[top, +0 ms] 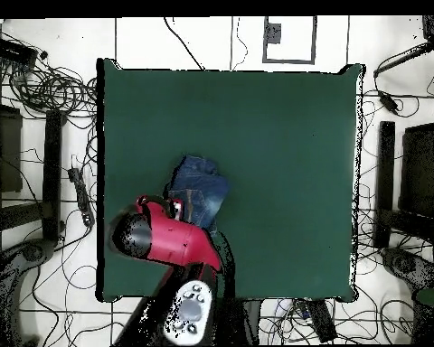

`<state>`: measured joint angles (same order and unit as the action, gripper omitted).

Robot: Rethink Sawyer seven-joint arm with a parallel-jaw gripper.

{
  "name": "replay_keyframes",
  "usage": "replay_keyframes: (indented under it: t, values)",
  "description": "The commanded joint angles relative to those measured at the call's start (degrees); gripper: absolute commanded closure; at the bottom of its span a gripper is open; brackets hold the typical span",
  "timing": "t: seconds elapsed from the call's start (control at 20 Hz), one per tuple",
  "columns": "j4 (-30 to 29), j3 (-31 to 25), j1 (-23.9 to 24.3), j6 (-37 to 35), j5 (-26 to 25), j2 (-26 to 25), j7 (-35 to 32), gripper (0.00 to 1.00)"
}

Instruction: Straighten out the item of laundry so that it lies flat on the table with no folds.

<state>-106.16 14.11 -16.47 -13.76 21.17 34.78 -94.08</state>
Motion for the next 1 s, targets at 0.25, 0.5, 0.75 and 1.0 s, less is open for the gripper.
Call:
replay_keyframes:
  t: [0.25,0.5,0.75,1.0]
  values:
    - [-1.34,1.14,-10.45,-14.13,9.27,5.96,-30.15,1.00]
    - [0.66,2.79,-13.89,-20.49,10.77,7.99,-37.60,1.00]
    - [3.19,4.12,-15.94,-27.34,10.36,10.33,-44.01,1.00]
    - [6.78,6.66,-21.27,-32.76,9.50,10.58,-54.80,1.00]
